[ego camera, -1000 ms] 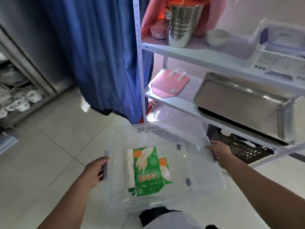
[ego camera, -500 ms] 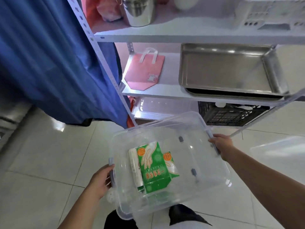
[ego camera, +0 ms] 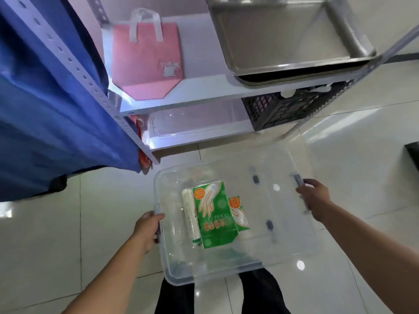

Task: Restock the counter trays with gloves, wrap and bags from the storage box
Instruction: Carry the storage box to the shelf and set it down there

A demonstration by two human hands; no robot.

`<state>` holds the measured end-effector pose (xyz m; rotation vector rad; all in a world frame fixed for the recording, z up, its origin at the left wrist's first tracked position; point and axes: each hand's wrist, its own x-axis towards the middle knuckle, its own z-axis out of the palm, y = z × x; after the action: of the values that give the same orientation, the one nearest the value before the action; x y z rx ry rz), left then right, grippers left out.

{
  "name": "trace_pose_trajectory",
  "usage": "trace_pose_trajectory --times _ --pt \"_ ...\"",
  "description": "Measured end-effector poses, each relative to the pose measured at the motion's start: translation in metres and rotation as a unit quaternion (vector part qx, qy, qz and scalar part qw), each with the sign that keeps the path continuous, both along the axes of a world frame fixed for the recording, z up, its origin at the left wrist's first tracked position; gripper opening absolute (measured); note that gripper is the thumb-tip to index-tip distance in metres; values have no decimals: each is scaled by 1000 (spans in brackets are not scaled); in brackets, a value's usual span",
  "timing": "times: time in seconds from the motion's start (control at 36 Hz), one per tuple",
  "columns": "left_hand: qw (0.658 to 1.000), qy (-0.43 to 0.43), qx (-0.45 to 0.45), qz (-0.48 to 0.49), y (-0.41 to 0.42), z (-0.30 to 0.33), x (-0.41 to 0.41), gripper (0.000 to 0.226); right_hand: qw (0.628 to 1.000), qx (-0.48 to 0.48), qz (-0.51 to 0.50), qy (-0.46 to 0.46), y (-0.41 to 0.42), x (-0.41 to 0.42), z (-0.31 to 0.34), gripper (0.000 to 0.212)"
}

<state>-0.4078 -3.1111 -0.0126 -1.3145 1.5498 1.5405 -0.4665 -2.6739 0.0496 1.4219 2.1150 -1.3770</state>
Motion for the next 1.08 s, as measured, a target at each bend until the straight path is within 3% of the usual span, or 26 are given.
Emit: trace_pose_trajectory --times 0.22,0.39,0.53,0.64,0.81,0.92,1.0,1.08 --pt "993 5 -81 -82 -33 -141 -21 38 1000 27 -2 -14 -27 15 -159 40" --pt "991 25 -93 -96 -39 -250 -39 38 999 30 19 2 -28 0 -287 34" --pt "985 39 -90 -139 -41 -315 -66 31 997 50 53 10 -22 -30 -357 36" --pt "964 31 -112 -238 -44 -346 -96 23 993 82 88 5 -19 -59 -393 31" --pt "923 -28 -98 -370 -52 -359 -138 31 974 142 177 12 -13 -92 -419 19" --pt "868 -81 -120 -474 -59 -345 -171 52 953 169 249 -28 -10 -110 -426 35" --pt "843 2 -228 -488 -59 -330 -201 47 907 277 316 -29 -16 -126 -424 51" --pt "783 199 -356 -470 -50 -318 -230 28 878 316 354 65 -35 -143 -421 63"
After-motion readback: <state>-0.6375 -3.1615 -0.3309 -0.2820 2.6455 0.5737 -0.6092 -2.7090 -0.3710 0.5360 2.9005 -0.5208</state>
